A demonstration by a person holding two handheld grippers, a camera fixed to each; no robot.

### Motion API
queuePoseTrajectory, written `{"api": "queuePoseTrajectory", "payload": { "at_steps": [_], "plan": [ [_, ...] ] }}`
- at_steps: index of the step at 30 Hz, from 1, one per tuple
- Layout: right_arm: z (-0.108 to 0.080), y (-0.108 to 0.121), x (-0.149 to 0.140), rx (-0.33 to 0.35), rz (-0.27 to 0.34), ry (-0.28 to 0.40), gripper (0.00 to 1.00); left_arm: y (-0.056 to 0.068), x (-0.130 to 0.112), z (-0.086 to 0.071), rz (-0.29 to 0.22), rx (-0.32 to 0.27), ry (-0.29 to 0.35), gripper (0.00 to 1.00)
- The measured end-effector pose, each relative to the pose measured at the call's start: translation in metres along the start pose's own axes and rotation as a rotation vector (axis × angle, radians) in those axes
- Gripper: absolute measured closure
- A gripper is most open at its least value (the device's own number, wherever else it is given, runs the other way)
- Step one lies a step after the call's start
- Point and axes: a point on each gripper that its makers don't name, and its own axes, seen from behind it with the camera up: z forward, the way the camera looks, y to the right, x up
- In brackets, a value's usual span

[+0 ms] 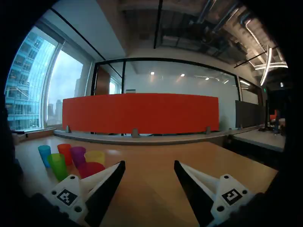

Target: Pour water

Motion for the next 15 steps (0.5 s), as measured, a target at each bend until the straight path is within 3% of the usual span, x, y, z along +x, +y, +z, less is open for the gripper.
{"api": "queuePoseTrajectory", "payload": {
  "at_steps": [9,15],
  "plan": [
    [-0.001,-0.002,0.000,0.009,-0.014,-0.008,0.00,0.000,-0.001,0.000,0.003,-0.003,-0.005,0.01],
    [-0.003,-0.008,0.019,0.024,-0.023,-0.004,0.00,-0.001,0.014,-0.003,0.018,-0.002,-0.005,0.01]
  ]
}}
